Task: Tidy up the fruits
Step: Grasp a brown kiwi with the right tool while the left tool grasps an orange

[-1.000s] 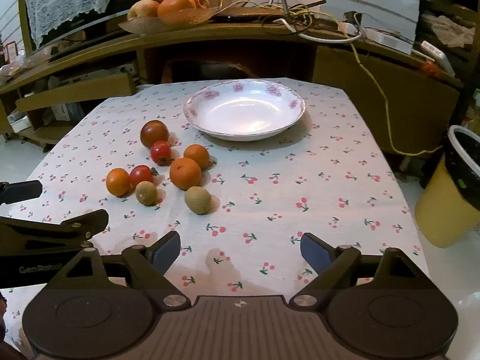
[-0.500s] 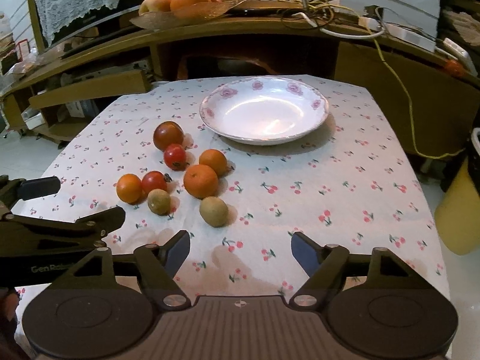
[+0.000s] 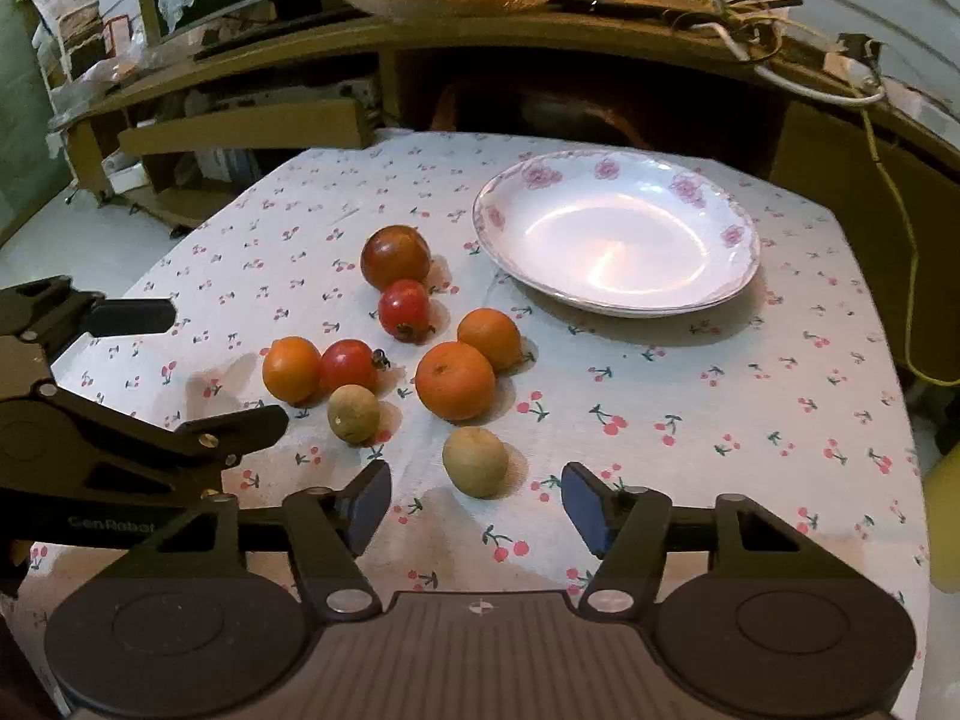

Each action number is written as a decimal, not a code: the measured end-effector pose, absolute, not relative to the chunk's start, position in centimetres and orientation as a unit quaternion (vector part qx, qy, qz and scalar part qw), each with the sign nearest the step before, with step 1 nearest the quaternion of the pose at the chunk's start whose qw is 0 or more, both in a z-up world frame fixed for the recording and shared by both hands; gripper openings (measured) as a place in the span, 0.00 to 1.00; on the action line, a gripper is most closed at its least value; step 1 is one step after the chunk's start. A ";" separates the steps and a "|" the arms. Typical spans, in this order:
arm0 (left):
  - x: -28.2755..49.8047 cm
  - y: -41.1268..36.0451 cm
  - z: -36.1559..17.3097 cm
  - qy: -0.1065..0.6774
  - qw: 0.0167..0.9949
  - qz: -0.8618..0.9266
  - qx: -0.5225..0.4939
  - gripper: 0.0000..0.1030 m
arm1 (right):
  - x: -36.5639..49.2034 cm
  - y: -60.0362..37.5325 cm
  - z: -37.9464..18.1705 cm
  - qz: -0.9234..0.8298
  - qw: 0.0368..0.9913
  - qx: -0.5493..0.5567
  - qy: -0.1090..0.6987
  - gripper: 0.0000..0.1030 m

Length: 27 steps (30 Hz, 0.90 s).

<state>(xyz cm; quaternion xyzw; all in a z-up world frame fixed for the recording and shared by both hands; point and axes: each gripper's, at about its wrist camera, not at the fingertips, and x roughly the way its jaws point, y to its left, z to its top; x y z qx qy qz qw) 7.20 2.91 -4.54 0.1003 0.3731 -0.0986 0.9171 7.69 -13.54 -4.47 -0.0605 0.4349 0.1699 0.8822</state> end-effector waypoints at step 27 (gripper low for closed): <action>9.7 2.8 -6.1 0.398 0.895 -0.180 0.086 0.52 | 10.0 -13.9 -5.4 0.223 0.858 -0.054 0.461 0.27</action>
